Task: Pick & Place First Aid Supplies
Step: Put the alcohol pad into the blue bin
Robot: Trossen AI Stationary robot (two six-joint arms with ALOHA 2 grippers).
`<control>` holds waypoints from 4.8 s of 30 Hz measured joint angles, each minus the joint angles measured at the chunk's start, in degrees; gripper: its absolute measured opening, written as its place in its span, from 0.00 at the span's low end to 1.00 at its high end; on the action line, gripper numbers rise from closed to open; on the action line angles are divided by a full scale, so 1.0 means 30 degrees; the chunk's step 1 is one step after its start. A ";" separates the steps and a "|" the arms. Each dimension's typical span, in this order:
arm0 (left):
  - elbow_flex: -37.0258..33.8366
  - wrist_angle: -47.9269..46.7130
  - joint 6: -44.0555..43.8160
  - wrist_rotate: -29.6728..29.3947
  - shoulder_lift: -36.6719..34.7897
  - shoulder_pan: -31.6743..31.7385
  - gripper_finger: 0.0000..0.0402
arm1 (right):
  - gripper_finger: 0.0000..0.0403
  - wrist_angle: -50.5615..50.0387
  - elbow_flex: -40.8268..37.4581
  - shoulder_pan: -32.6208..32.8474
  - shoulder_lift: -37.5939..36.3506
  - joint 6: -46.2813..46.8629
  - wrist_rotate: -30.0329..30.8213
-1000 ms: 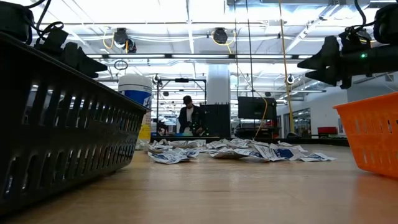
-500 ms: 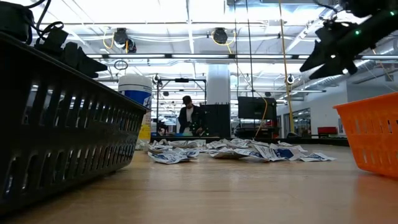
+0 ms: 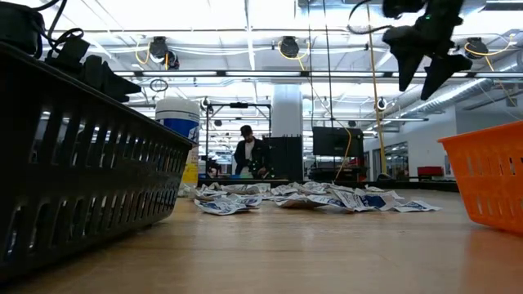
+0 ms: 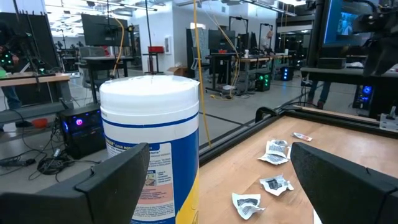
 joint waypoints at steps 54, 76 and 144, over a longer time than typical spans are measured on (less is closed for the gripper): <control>0.0001 -0.0007 0.0000 0.0000 0.0000 -0.0007 0.99 | 0.69 0.5711 0.1526 1.2605 0.8039 1.3300 0.0046; 0.0006 -0.0007 0.0000 0.0000 0.0000 -0.0005 0.99 | 0.69 0.6185 0.1446 1.5869 1.3592 1.3663 0.1783; 0.0007 -0.0007 0.0000 0.0000 0.0000 -0.0005 0.99 | 0.00 0.4834 0.1424 1.4396 0.9413 1.5695 0.0717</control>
